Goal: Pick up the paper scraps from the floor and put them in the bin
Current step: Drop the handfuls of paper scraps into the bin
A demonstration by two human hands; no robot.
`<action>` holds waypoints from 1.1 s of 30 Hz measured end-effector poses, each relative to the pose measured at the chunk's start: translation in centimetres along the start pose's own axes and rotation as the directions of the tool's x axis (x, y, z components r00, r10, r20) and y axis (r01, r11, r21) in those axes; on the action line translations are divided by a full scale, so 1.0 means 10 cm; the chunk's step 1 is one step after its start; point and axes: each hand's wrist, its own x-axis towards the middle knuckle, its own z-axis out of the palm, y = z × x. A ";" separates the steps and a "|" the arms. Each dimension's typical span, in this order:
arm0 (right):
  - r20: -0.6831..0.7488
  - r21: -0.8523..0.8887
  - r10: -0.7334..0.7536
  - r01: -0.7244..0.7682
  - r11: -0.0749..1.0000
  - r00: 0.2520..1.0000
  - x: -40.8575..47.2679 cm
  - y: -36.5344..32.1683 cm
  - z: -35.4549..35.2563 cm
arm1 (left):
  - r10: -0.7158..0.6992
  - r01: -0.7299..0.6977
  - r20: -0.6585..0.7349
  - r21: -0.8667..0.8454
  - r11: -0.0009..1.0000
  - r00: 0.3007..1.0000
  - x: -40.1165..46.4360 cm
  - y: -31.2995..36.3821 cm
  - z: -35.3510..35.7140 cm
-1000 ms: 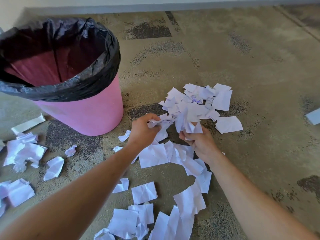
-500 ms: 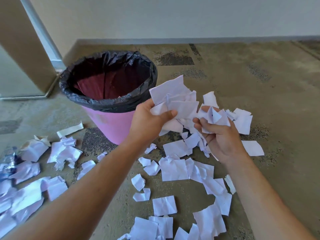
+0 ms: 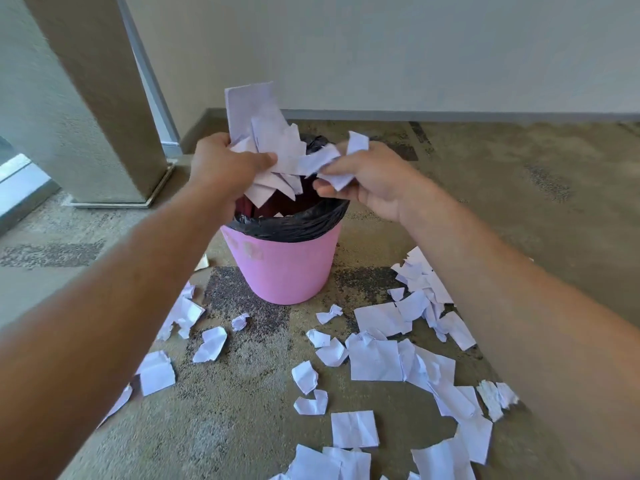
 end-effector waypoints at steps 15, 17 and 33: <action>-0.120 -0.225 -0.220 0.189 0.956 0.968 0.11 0.12 -0.07 | 0.543 -0.489 -0.083 0.340 0.803 0.835 -0.37 -0.29 0.41; -0.201 -0.223 -0.334 0.289 0.931 0.921 0.03 0.19 -0.18 | 0.675 -0.634 -0.011 0.332 0.699 0.738 -0.52 -0.41 0.55; -0.527 -0.751 -0.190 -0.350 0.560 0.828 -1.52 2.68 -1.80 | -0.064 -0.526 0.602 0.741 0.417 0.796 -0.76 -2.62 1.13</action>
